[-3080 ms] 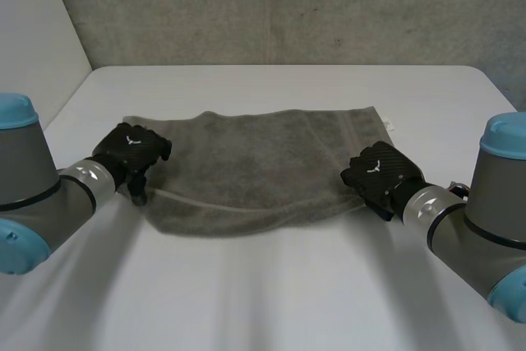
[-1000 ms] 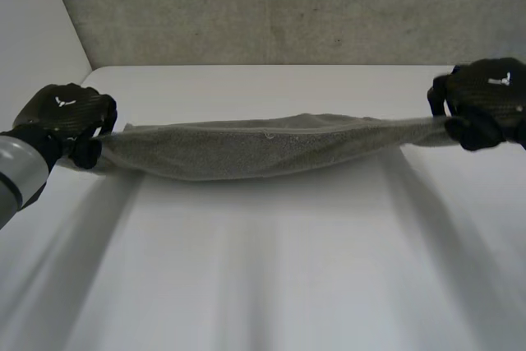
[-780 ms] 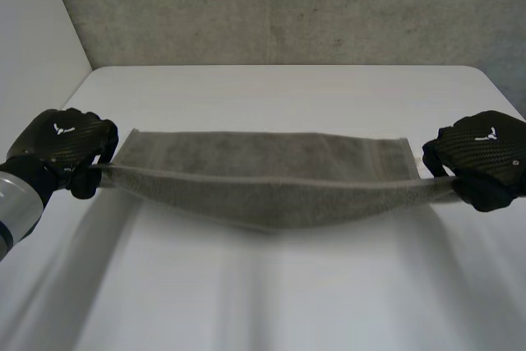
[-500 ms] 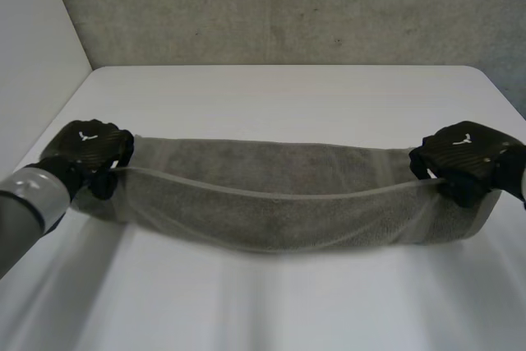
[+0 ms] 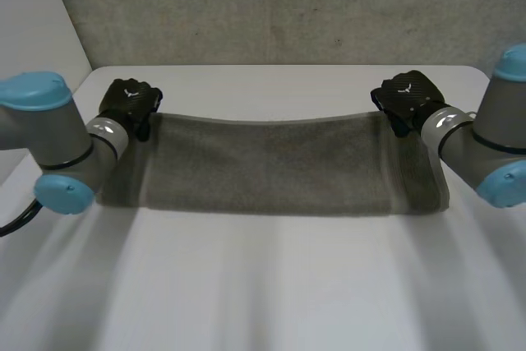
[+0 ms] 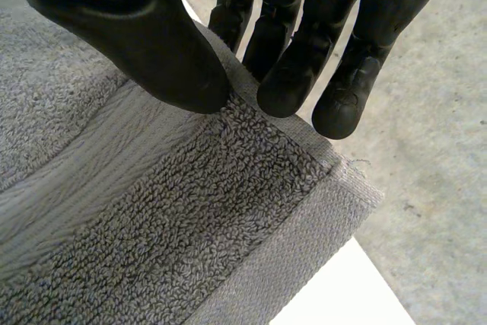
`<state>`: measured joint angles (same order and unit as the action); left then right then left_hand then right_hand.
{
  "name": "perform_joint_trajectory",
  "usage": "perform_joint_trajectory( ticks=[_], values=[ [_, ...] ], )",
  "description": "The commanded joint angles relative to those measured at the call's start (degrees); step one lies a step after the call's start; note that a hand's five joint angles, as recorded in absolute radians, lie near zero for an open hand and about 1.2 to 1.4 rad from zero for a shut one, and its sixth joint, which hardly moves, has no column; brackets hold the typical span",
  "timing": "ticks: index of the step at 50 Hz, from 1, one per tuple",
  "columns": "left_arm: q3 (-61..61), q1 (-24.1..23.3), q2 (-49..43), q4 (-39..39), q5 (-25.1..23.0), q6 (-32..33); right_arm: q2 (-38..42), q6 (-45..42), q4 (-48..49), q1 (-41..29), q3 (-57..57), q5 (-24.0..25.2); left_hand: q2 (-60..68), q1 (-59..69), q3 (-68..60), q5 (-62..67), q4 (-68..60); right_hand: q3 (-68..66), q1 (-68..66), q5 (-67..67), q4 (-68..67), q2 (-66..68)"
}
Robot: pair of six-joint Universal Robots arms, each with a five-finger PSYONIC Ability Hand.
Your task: Fold the towel.
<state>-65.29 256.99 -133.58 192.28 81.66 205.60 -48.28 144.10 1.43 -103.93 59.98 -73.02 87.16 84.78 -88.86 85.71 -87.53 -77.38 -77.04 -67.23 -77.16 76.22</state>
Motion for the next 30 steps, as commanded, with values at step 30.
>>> perform_joint_trajectory(
  ticks=[30],
  values=[
    [-15.48, -1.93, 11.06, 1.78, 0.34, 1.56, -15.18, 0.21, 0.5, 0.04, 18.68, -7.66, -75.6, -73.22, 77.3, -84.14, 75.97, 67.38, 67.04, 67.23, 67.16, -66.22]
  ],
)
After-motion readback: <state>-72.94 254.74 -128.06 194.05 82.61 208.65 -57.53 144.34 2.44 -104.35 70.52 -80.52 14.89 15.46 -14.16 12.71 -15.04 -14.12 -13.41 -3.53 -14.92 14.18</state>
